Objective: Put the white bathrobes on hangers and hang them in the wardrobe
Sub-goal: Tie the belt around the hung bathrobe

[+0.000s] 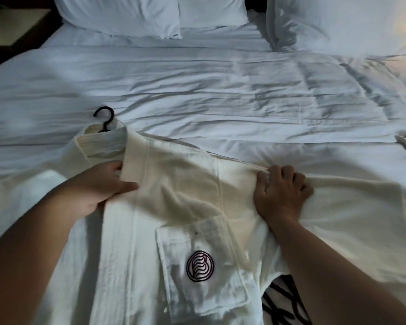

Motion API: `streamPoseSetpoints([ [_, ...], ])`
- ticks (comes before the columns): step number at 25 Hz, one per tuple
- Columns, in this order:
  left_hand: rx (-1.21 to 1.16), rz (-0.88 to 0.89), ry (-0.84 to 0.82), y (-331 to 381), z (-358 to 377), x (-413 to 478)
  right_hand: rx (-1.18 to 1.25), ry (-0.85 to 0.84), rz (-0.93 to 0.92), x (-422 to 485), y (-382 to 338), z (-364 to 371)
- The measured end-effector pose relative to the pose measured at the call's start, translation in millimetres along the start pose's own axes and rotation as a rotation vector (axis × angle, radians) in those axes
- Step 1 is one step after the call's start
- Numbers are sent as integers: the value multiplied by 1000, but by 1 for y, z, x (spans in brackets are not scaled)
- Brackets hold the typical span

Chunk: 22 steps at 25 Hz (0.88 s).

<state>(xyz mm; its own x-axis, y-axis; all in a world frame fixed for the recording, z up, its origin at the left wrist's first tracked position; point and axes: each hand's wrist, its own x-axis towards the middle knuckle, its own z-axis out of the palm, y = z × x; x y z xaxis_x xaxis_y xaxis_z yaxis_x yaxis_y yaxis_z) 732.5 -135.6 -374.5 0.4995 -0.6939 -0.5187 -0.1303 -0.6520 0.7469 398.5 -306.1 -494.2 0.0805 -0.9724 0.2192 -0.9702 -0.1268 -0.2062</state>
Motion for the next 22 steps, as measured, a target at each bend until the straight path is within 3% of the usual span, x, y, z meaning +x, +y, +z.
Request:
streamPoseSetpoints([
  [2,110,-10,226,-11,-11,2,10,-4,-4,1,0,0],
  [6,64,-57,126,-11,-1,-3,12,-3,-5,0,1,0],
  [9,429,-39,242,-2,-4,5,7,-7,-1,1,1,1],
  [11,465,83,365,15,0,13,5,-5,6,1,1,2],
  [13,536,347,463,34,18,28,7,6,13,1,1,3],
  [18,1028,674,433,46,42,72,-1,23,12,1,0,5],
  [22,1203,547,415,60,32,85,-11,26,10,2,1,8],
])
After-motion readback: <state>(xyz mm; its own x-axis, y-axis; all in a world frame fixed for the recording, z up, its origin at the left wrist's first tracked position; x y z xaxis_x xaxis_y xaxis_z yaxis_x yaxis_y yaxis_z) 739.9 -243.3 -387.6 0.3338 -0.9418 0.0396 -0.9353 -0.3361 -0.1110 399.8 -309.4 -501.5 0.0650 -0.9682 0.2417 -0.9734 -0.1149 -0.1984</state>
